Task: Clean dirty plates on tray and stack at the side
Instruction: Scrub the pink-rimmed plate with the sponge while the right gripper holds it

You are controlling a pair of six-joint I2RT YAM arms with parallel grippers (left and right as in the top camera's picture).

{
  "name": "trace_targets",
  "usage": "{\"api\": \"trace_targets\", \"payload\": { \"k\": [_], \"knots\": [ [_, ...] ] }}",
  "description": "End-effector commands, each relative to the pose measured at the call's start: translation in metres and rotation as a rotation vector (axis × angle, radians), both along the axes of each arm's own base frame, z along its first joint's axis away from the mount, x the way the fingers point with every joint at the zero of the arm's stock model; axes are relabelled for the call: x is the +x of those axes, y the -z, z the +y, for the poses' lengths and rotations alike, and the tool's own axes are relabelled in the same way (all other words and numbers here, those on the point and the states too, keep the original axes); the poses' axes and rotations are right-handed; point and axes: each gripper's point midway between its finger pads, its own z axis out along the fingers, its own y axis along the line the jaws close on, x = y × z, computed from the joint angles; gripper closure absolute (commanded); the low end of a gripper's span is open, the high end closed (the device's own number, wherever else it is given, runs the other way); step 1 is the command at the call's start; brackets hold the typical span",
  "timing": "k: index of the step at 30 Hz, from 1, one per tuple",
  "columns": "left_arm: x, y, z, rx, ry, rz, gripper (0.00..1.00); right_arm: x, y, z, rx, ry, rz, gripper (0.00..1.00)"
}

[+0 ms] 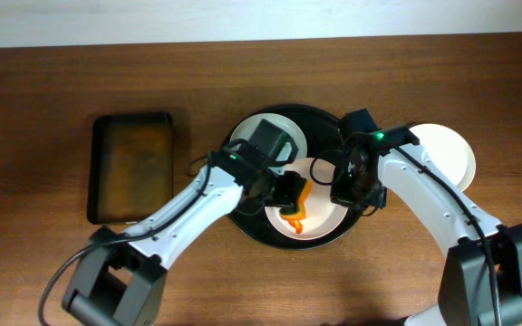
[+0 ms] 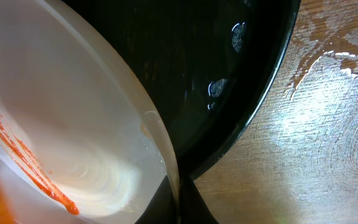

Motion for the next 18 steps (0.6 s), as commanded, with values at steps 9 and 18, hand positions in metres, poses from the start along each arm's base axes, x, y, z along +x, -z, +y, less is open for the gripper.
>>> {"api": "trace_targets", "payload": {
  "k": [9, 18],
  "knots": [
    [-0.012, 0.049, -0.041, 0.040, 0.021, 0.039, 1.00, -0.008, 0.004, -0.003, -0.030, 0.006, 0.031, 0.96],
    [-0.023, 0.049, -0.041, 0.030, 0.039, 0.089, 1.00, -0.011, 0.004, -0.004, -0.034, 0.006, 0.044, 0.96]
  ]
}}
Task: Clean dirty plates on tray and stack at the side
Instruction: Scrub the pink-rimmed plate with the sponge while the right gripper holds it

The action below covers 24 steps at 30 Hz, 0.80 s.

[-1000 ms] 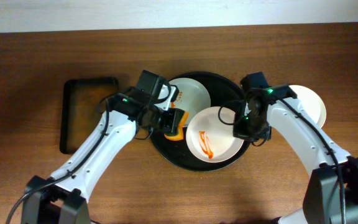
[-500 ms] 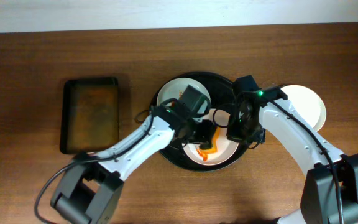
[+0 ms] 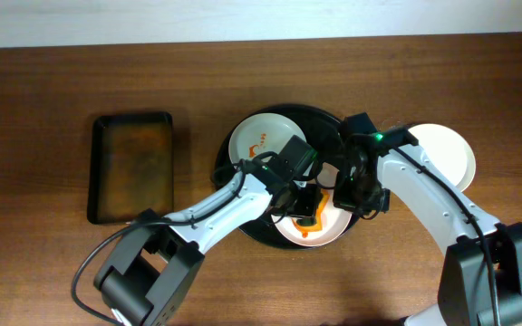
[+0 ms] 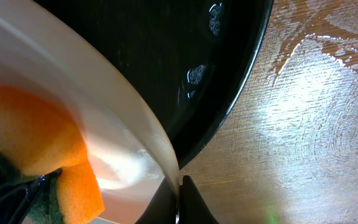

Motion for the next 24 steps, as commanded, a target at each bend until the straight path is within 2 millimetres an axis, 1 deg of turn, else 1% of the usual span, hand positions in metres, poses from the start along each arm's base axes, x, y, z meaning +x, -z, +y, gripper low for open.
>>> {"api": "trace_targets", "payload": {
  "k": [1, 7, 13, 17, 19, 21, 22, 24],
  "knots": [
    [-0.013, 0.005, -0.009, -0.041, 0.027, 0.083, 1.00, 0.000, 0.000, 0.004, 0.008, 0.005, 0.003, 0.96],
    [-0.028, 0.009, -0.007, -0.018, 0.048, 0.124, 1.00, -0.005, 0.000, 0.003, 0.004, -0.002, 0.021, 0.96],
    [-0.046, 0.025, -0.006, 0.073, 0.074, 0.089, 1.00, -0.005, 0.000, 0.003, 0.004, -0.002, 0.021, 0.96],
    [-0.047, 0.031, 0.001, 0.115, 0.066, 0.072, 1.00, -0.006, 0.000, 0.002, 0.002, -0.002, 0.024, 0.96],
    [-0.045, 0.038, 0.015, 0.180, 0.048, 0.057, 1.00, -0.006, 0.000, 0.002, 0.002, -0.002, 0.024, 0.96],
    [-0.036, 0.042, 0.027, 0.249, 0.024, 0.007, 1.00, -0.006, 0.000, 0.002, 0.002, -0.002, 0.024, 0.96],
    [-0.033, 0.043, 0.032, 0.275, 0.015, -0.014, 1.00, -0.006, 0.000, 0.002, 0.001, -0.002, 0.028, 0.96],
    [-0.032, 0.044, 0.036, 0.297, 0.010, -0.020, 1.00, -0.008, 0.000, 0.002, -0.001, -0.006, 0.034, 0.96]
  ]
}}
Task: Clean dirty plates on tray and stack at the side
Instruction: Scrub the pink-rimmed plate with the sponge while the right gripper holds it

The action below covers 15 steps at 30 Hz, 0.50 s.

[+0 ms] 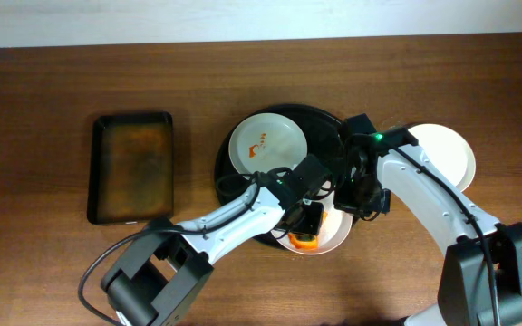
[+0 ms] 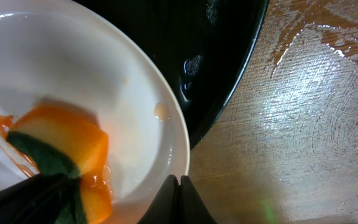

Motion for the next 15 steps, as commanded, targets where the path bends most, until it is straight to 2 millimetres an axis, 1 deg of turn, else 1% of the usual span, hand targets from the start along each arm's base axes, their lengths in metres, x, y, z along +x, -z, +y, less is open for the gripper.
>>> {"api": "trace_targets", "payload": {
  "k": [1, 4, 5, 6, 7, 10, 15],
  "knots": [
    [-0.001, 0.025, 0.031, 0.154, -0.026, -0.021, 1.00, -0.003, 0.001, 0.003, 0.005, -0.001, 0.014, 0.96],
    [-0.002, 0.025, 0.032, 0.157, -0.026, -0.018, 1.00, -0.005, 0.007, 0.007, 0.030, -0.003, 0.018, 0.96],
    [-0.002, 0.025, 0.031, 0.157, -0.026, -0.018, 1.00, -0.004, 0.011, 0.014, 0.079, -0.025, 0.011, 0.96],
    [-0.002, 0.025, 0.031, 0.157, -0.026, -0.018, 1.00, -0.004, 0.016, 0.028, 0.160, -0.045, 0.004, 0.96],
    [-0.002, 0.025, 0.032, 0.157, -0.026, -0.018, 1.00, -0.004, 0.020, 0.032, 0.186, -0.044, 0.000, 0.96],
    [-0.003, 0.025, 0.031, 0.155, -0.025, -0.015, 1.00, -0.002, 0.031, 0.032, 0.192, -0.044, -0.025, 0.96],
    [-0.003, 0.025, 0.031, 0.154, -0.024, -0.012, 1.00, -0.003, 0.045, 0.030, 0.179, 0.103, -0.028, 0.96]
  ]
}}
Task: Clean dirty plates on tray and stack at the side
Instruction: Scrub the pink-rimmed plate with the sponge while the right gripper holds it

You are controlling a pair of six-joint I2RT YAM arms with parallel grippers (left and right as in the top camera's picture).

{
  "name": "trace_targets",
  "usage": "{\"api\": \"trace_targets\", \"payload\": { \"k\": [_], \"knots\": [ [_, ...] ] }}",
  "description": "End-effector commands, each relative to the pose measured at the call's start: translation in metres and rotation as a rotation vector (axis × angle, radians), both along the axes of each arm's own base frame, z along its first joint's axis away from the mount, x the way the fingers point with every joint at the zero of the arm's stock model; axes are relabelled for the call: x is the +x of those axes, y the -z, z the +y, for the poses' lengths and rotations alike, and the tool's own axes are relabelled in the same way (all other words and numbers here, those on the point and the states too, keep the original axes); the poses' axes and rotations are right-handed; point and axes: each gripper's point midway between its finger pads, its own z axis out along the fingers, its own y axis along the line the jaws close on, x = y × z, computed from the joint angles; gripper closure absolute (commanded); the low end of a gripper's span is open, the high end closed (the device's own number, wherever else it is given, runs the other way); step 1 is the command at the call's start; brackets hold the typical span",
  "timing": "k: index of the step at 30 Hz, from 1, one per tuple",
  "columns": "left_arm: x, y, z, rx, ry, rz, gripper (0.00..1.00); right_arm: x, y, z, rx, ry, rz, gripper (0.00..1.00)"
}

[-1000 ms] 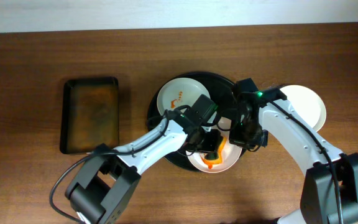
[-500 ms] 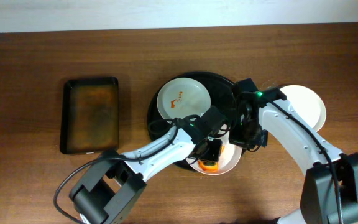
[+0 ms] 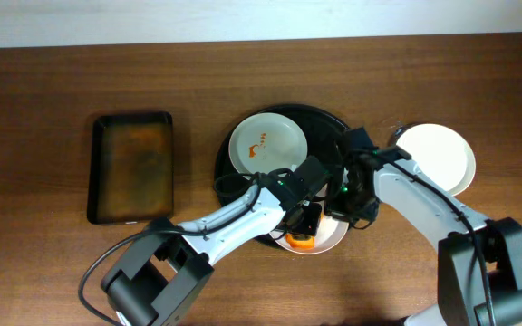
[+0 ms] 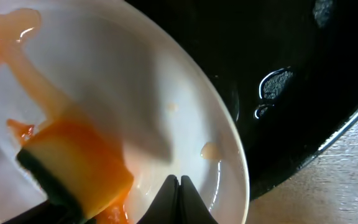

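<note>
A white plate (image 3: 333,234) smeared with orange sauce lies at the front of the round black tray (image 3: 320,122). My left gripper (image 3: 304,220) is shut on an orange sponge (image 3: 303,239) with a green side, pressed on that plate. In the right wrist view the sponge (image 4: 79,165) sits low on the plate (image 4: 135,81), with a sauce streak above it. My right gripper (image 4: 179,182) is shut, its tips over the plate's inside just left of the rim, nothing between them. A second dirty plate (image 3: 265,142) lies at the tray's back left.
A clean white plate (image 3: 438,156) rests on the wooden table to the right of the tray. A dark rectangular tray (image 3: 132,167) sits at the far left. Drops of water show on the black tray's floor (image 4: 272,84).
My right gripper was at the plate's rim and now sits a little further left, over the plate's inside. The sponge stays at the plate's front part. A sauce streak now shows above it.
First the right gripper's shut tips were at the rim of the tilted plate, the sponge near the plate's middle. Then the sponge lay further right on the plate, then at its front edge with the plate flatter. Now the right gripper is inside the rim.
</note>
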Motion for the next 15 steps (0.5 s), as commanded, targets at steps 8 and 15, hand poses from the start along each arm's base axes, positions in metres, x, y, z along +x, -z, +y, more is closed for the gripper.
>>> {"api": "trace_targets", "payload": {
  "k": [8, 15],
  "knots": [
    [-0.007, 0.023, 0.025, 0.112, -0.017, 0.022, 1.00, 0.048, -0.021, 0.002, 0.157, 0.174, -0.093, 0.96],
    [-0.006, 0.023, 0.026, 0.117, -0.021, 0.016, 1.00, 0.044, -0.020, -0.015, 0.097, 0.166, -0.080, 0.96]
  ]
}}
